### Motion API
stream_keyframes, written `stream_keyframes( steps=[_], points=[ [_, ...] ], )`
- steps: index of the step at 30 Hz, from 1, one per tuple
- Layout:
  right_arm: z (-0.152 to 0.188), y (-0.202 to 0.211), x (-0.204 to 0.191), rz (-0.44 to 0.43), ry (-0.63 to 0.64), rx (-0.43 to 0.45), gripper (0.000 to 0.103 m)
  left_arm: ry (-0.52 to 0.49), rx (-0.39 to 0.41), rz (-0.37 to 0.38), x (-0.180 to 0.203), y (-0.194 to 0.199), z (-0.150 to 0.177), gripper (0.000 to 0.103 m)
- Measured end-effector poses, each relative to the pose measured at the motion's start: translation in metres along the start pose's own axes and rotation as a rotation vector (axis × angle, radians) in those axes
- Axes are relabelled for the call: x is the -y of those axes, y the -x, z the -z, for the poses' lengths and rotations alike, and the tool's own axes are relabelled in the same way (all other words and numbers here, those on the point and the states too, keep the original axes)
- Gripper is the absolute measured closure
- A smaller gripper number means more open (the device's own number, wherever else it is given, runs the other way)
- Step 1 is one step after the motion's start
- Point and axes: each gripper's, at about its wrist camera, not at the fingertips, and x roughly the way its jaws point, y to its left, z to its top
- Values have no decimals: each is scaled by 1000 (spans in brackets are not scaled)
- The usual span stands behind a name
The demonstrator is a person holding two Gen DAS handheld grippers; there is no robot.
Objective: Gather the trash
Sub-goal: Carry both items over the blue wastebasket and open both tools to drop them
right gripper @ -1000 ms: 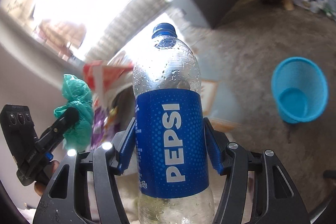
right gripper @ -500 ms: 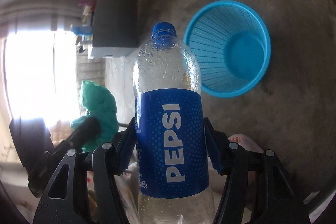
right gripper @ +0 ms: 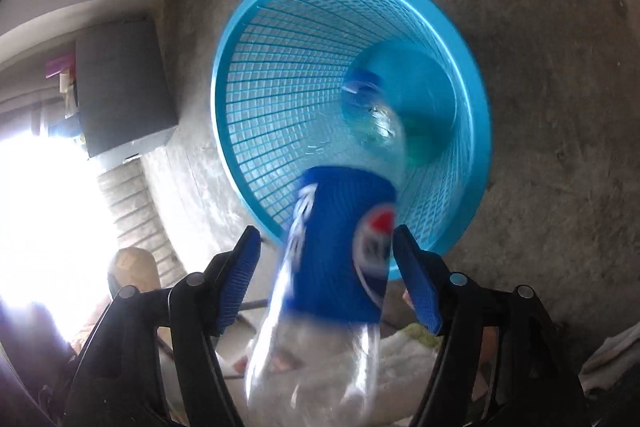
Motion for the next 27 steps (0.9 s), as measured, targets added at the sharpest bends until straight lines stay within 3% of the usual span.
stream_keyframes(
  steps=[6, 12, 15, 22, 27],
  points=[
    [6, 0, -1, 28, 61, 55, 37, -39, 126, 3, 0, 29, 4, 31],
    [34, 34, -7, 92, 201, 178, 37, -69, 280, 49, 3, 86, 34, 30],
    [56, 56, -21, 156, 305, 276, 33, -93, 371, 73, 3, 120, 58, 29],
    [125, 107, -66, 259, 561, 537, 8, -74, 536, 116, -13, 187, 127, 20],
    [178, 134, -95, 352, 763, 725, 8, -75, 647, 77, -27, 227, 186, 16]
  ],
)
